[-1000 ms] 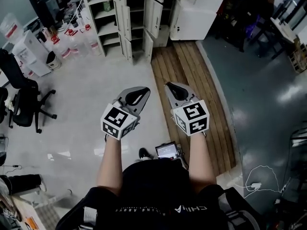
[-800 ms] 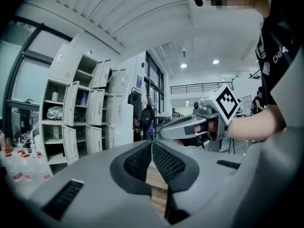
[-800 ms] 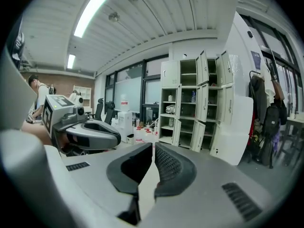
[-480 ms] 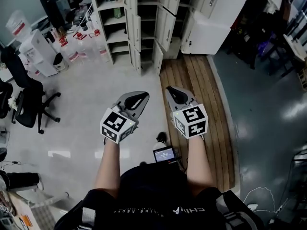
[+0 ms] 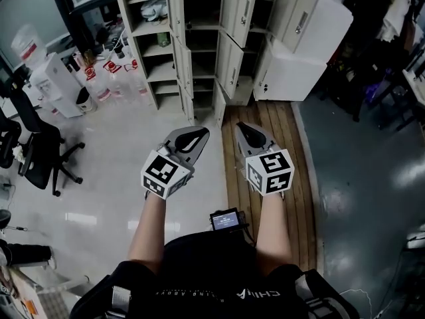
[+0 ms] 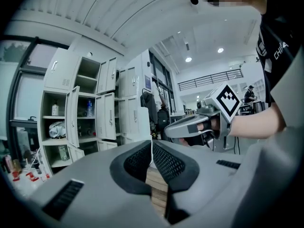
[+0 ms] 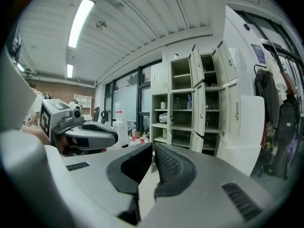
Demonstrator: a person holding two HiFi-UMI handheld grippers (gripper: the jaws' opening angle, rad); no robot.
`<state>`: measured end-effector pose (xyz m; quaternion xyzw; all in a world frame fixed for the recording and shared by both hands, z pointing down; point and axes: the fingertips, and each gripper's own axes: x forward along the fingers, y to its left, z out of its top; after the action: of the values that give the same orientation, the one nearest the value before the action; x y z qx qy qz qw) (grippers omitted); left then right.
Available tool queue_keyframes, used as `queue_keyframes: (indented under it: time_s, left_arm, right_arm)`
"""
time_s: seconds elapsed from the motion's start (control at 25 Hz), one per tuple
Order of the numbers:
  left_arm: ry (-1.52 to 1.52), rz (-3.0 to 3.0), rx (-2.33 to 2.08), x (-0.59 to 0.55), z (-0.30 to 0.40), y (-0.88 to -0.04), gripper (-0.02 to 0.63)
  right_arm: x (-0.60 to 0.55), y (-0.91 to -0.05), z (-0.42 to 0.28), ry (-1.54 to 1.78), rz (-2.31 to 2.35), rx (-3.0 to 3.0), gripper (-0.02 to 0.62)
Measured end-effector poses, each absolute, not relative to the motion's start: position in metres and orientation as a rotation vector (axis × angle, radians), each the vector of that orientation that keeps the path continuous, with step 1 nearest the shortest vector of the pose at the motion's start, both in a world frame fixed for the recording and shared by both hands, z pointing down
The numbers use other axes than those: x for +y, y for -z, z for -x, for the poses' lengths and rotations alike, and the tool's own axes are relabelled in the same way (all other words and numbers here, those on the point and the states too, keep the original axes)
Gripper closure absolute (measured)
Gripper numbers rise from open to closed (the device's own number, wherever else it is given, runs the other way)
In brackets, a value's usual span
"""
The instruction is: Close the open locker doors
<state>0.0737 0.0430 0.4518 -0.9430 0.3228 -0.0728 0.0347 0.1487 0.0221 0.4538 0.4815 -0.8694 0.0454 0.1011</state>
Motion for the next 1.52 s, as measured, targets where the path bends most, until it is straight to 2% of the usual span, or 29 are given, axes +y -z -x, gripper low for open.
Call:
queue_keyframes:
  time_s: [0.28,0.6,0.92,1.32,1.52]
  left_arm:
    - [0.297,2.826,1.023,-0.023,-0.115,-0.454,0.581]
    - [0.348,2.798,1.085,-0.087,-0.103,-0.474,0.581]
    - [0.306,2.831,1.021,-0.19,-0.073,-0.489,0.581]
    - [0.353,2.762,0.877,-0.358,0.006,-0.451,0.581]
    - [0.154,2.91,0.813,-0.398,0.032,-0.435,0.581]
  right_arm:
    - [-0.048,-0.464,-0.188,-0.212,-1.398,-2.614,0.554]
    - [-0.112,-0.482,-0.186,-0.277,-1.403,-2.605,0.554]
    - [-0.206,-0.499,-0.151,-0.252,-1.409,-2.541,0.554]
    - [-0.366,-0.463,-0.066,-0.24,-1.497,-2.443,0.554]
    - [-0.409,-0.466,-0.035,-0.23,-1.494,-2.404,0.554]
